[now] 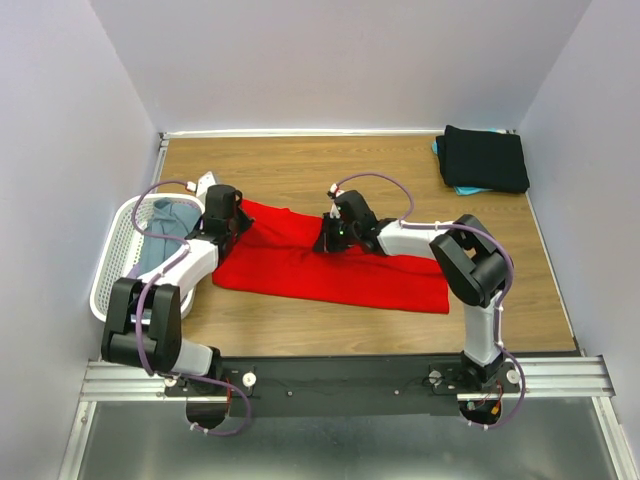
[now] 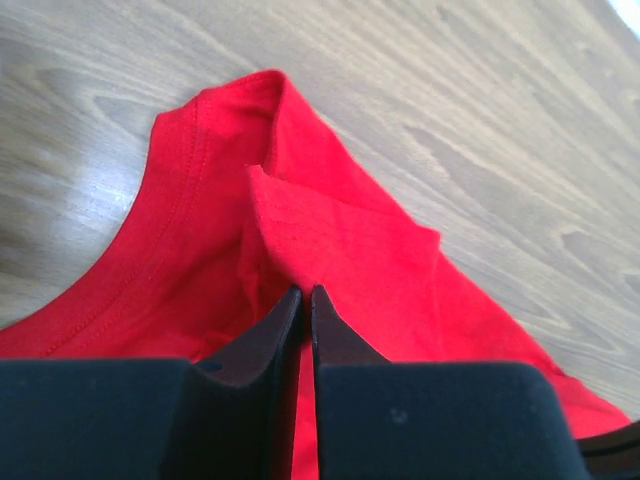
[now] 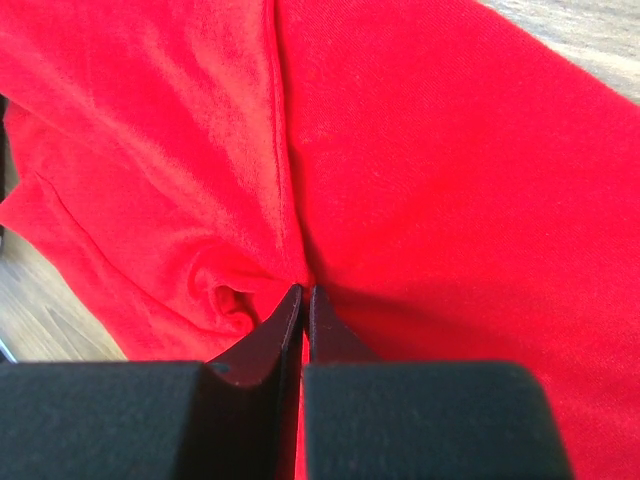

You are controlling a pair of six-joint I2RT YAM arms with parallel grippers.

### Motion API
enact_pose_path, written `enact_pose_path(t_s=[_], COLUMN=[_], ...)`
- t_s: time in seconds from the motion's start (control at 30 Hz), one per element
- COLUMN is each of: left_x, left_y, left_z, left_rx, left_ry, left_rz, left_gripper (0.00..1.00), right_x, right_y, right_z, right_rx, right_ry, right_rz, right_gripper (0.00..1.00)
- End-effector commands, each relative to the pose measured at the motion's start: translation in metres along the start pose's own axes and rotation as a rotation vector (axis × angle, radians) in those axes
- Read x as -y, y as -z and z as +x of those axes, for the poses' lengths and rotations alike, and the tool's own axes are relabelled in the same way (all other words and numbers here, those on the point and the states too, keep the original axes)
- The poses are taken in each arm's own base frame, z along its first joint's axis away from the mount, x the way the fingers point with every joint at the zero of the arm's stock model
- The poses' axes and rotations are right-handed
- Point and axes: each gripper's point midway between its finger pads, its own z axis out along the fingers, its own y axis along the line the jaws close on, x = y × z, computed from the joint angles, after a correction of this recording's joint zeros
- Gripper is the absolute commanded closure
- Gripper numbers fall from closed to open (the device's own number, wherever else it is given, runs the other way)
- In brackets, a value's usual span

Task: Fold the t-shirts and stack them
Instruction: Fold the tshirt

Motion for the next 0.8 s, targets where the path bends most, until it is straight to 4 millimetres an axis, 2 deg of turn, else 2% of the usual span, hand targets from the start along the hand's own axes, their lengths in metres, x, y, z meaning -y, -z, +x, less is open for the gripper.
enact_pose_path(t_s=[0.0, 0.2, 0.3, 0.37, 0.43, 0.47, 0.6, 0.7, 0.77], left_x=[-0.006, -0.021, -0.026, -0.026, -0.024, -0.022, -0.019, -0.021, -0.025], left_y=[0.009, 0.0, -0.005, -0.006, -0.005, -0.003, 0.0, 0.003, 0.004], left_z=[-0.005, 0.022, 0.037, 0.044, 0.044, 0.041, 0.027, 0.018, 0.011], left_rx=[0.022, -0.031, -0.073, -0.096, -0.095, -0.087, -0.057, -0.037, -0.013], left_ry=[0.038, 0.036, 0.038, 0.046, 0.053, 0.054, 0.051, 0.052, 0.067], left_rz=[-0.021, -0.036, -0.035, -0.024, -0.014, -0.009, -0.024, -0.059, -0.096], left_gripper=[0.85, 0.86, 0.76, 0.68, 0.61, 0.6, 0.58, 0.58, 0.58], right_x=[-0.008, -0.008, -0.011, -0.014, -0.017, -0.019, -0.029, -0.038, -0.041], right_y=[0.006, 0.002, 0.003, 0.005, 0.008, 0.009, 0.019, 0.023, 0.018], right_z=[-0.004, 0.0, -0.002, -0.005, -0.006, -0.008, -0.021, -0.037, -0.049], right_rx=[0.032, 0.021, 0.024, 0.029, 0.031, 0.037, 0.069, 0.108, 0.132], right_ry=[0.017, 0.008, 0.012, 0.018, 0.024, 0.027, 0.045, 0.064, 0.081], right_rz=[-0.009, -0.023, -0.032, -0.041, -0.048, -0.053, -0.072, -0.083, -0.079], right_gripper=[0.91, 0.91, 0.9, 0.84, 0.77, 0.71, 0.61, 0.59, 0.58])
